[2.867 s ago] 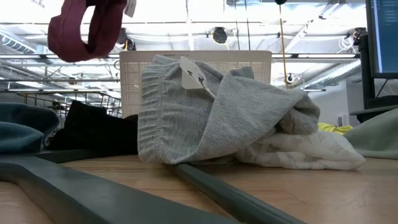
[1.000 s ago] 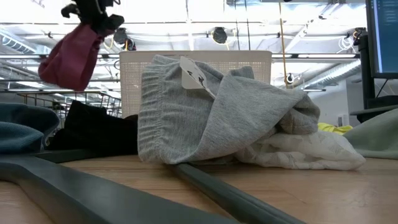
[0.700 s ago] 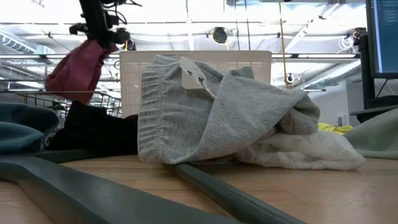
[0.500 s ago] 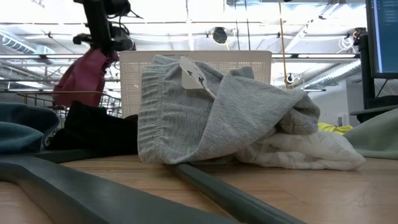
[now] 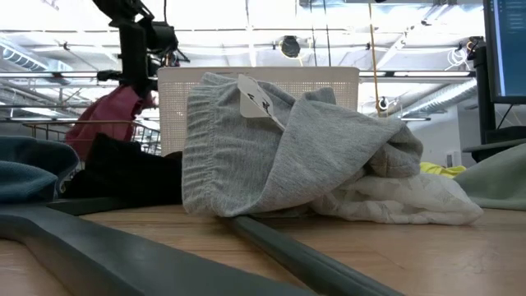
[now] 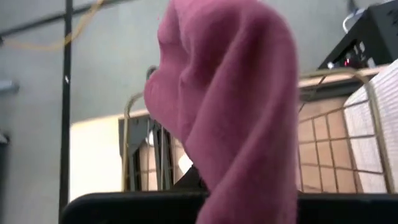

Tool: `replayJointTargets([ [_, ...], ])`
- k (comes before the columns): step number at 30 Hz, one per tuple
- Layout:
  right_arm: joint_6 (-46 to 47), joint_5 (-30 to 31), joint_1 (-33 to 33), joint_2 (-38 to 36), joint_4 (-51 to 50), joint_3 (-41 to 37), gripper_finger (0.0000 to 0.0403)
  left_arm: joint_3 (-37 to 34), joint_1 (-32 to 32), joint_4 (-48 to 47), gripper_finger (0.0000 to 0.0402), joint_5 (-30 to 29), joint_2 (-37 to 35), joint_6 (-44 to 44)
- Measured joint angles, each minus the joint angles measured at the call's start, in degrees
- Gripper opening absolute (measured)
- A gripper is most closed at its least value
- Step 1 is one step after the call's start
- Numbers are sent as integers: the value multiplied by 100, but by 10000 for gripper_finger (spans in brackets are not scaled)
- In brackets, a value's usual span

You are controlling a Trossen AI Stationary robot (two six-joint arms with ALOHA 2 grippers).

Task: Pick & Place Cloths
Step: Put the red underwear into the brown basket

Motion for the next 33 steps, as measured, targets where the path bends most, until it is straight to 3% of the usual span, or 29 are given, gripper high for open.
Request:
replayJointTargets([
  [10,1,0,-1,2,-1,0,86,-684,470,-39,0,918,50,-225],
  [17,-1,0,-1,2,-1,0,86,-1119,456,203,0,1292,50,-303],
  [33,-1,18,1,2,-1,0,86,-1283,337,222,0,1424,50,-691],
])
